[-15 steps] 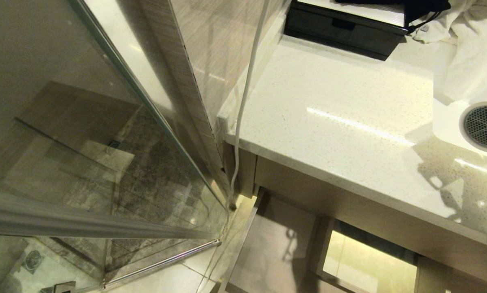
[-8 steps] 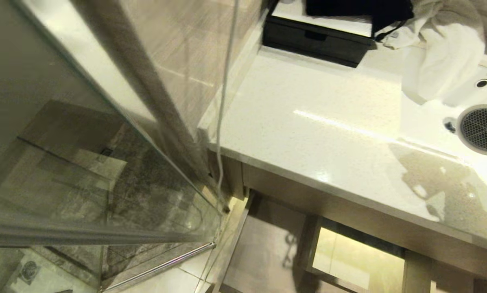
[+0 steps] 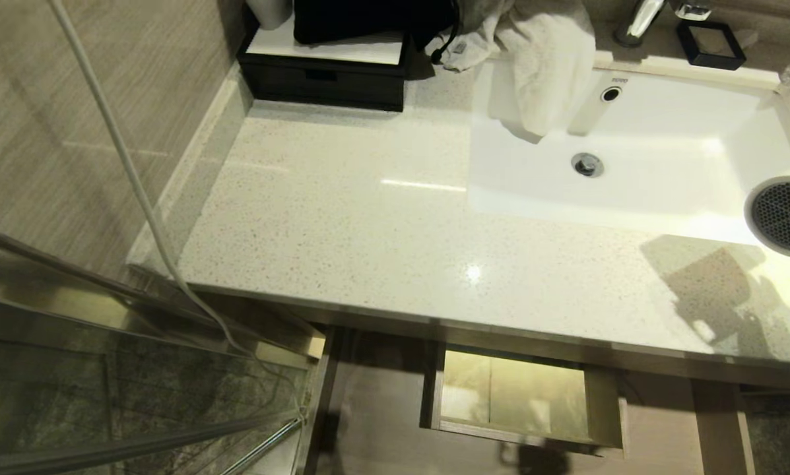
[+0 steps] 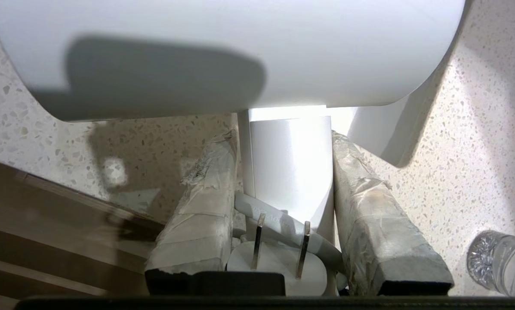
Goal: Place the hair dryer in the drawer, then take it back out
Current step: Put it into the drawer
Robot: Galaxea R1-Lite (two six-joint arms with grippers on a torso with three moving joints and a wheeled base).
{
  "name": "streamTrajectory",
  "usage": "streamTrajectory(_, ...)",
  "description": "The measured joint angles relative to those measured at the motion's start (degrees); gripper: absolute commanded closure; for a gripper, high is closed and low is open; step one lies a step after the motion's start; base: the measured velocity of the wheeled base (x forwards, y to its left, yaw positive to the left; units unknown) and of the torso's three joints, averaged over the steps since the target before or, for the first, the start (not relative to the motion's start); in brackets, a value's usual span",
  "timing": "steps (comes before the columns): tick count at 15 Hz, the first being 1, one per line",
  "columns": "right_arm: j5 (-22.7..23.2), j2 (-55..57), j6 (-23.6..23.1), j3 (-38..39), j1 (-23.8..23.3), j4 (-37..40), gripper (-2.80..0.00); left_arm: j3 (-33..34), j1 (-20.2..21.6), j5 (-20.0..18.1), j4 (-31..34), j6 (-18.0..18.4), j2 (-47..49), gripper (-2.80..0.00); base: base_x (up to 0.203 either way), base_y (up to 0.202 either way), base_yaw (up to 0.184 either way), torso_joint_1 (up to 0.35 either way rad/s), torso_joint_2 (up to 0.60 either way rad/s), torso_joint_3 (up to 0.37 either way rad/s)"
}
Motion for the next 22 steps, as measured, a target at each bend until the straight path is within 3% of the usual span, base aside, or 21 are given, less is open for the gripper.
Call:
streamTrajectory(19, -0.33, -0.09, 0.45, 0.39, -0.09, 0.20, 0.00, 0.00, 0.00, 0.00, 0.00, 0.00, 0.00, 0.00, 0.000, 0.000, 0.000, 0.000, 0.00, 0.000)
streamTrajectory(22, -0.28, -0.17, 0.45, 0.45, -0.09, -0.06, 0.00, 0.00, 0.00, 0.01, -0.02, 0.01, 0.00, 0.00, -0.004, 0.016, -0.106, 0.003, 0.00, -0.001)
